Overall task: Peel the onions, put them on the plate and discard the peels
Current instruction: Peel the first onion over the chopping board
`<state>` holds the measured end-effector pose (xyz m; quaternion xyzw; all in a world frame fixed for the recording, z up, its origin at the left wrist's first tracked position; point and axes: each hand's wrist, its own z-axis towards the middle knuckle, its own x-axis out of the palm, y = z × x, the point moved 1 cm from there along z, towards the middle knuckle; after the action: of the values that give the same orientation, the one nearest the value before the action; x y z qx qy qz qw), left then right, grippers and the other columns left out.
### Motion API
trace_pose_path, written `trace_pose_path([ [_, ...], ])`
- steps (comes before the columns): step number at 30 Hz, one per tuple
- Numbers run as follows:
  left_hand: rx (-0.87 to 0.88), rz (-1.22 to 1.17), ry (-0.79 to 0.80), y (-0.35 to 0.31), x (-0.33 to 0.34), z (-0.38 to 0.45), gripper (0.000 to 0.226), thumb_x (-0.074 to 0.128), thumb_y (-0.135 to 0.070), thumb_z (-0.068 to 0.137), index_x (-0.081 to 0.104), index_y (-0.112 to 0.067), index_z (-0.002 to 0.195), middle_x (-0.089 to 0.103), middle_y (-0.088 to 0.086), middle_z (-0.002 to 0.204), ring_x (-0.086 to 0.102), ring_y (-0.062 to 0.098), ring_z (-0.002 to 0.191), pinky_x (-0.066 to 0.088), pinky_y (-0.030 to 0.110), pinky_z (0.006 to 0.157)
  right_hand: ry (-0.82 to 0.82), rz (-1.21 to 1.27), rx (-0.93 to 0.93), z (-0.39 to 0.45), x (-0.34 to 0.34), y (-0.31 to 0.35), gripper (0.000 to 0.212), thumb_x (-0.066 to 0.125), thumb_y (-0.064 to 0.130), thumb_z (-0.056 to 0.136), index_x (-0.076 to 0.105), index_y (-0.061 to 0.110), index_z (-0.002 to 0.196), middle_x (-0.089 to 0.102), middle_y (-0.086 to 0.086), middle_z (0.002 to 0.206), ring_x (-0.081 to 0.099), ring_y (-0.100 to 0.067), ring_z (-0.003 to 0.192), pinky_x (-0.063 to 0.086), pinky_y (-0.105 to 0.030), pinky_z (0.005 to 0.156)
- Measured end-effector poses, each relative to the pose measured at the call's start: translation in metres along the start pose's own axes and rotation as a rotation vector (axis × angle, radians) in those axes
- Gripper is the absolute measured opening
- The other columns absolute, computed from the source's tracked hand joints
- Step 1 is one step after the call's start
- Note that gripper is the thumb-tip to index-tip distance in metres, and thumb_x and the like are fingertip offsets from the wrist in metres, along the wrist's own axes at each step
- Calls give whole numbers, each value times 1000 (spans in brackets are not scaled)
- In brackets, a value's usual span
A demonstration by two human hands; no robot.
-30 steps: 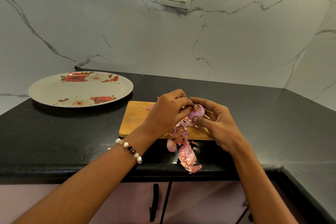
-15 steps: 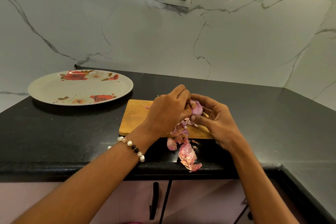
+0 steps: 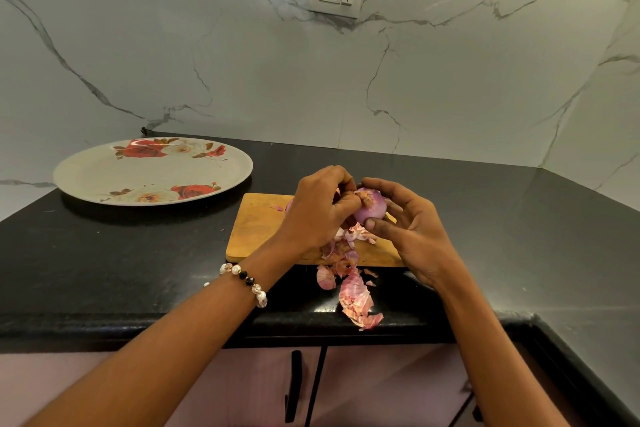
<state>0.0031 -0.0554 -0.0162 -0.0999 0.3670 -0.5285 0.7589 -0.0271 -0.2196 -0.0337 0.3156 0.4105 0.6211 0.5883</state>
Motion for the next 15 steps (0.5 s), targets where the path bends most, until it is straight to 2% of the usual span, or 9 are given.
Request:
trace_pose_path([
  [4,11,-18,-19,1,-1,-1,5,59,-12,89,61,-8,89,60,1,82,58,14,72,49,19,61,-9,-20,3,-1,-1,0,53,71,-11,77,62,14,123,70,5,115,65,-17,113,56,-28,88],
  [7,70,-56,-35,1,-4,0,10,62,-11,90,65,-7,99,64,2,91,64,13,72,53,15,62,-45,-64,-10,0,-2,0,54,74,-10,77,62,16,122,69,2,117,64,-20,114,56,-31,91],
  [10,211,-6,-26,1,-6,1,25,67,-12,86,68,-6,110,66,3,98,59,4,79,47,4,71,-62,-75,-18,0,-3,-1,57,75,-12,75,62,19,121,68,-1,119,64,-19,114,57,-31,90],
  [15,320,96,18,6,-7,0,25,74,-8,79,73,-7,104,68,8,95,60,9,83,46,5,76,-49,-111,-13,-1,-2,0,61,75,-15,73,61,17,123,67,2,120,65,-12,112,56,-26,87],
])
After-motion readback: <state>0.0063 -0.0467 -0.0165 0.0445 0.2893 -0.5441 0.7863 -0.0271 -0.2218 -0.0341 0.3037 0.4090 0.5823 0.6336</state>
